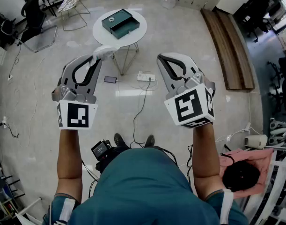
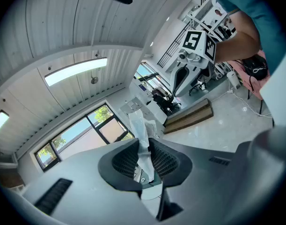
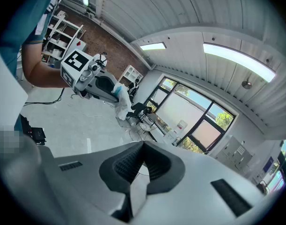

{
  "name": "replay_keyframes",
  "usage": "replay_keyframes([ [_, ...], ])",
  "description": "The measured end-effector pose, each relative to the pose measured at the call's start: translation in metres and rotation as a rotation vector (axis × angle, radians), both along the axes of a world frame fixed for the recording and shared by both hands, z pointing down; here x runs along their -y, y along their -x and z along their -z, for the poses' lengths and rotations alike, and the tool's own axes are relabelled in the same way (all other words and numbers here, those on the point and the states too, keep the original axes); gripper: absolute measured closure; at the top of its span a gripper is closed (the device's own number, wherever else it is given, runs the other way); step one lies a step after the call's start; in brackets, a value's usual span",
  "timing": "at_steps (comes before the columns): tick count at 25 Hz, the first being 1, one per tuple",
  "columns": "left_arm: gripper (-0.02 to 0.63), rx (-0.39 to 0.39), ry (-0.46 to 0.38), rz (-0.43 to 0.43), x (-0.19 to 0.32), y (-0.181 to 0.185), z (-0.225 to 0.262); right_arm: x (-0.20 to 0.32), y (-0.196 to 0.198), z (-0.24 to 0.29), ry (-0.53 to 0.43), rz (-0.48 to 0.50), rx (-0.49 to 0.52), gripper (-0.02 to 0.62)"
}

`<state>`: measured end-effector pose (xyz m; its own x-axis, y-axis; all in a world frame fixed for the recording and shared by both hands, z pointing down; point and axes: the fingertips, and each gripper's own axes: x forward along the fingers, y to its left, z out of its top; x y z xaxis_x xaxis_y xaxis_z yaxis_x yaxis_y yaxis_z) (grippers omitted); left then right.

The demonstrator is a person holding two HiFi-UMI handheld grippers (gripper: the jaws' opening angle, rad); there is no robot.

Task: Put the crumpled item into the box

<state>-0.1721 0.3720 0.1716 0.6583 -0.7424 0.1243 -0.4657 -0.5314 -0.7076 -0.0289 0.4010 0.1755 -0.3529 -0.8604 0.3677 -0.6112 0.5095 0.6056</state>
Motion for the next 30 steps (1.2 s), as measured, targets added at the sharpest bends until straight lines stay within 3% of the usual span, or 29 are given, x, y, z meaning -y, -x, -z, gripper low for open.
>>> replay_keyframes([
  [16, 0.528, -0.023, 0.016, -0.013, 0.023, 0.045, -0.015, 0.022, 0.045, -0.011, 0.015, -0.011, 0.034, 0.557],
  [23, 0.528, -0.053, 0.018, -0.021, 0.037, 0.111, -0.006, 0.035, 0.111, 0.004, 0.003, -0.018, 0.034, 0.555],
  [30, 0.528, -0.056, 0.017, -0.006, 0.049, 0.147, -0.008, 0.052, 0.147, 0.006, -0.008, 0.007, 0.025, 0.555],
])
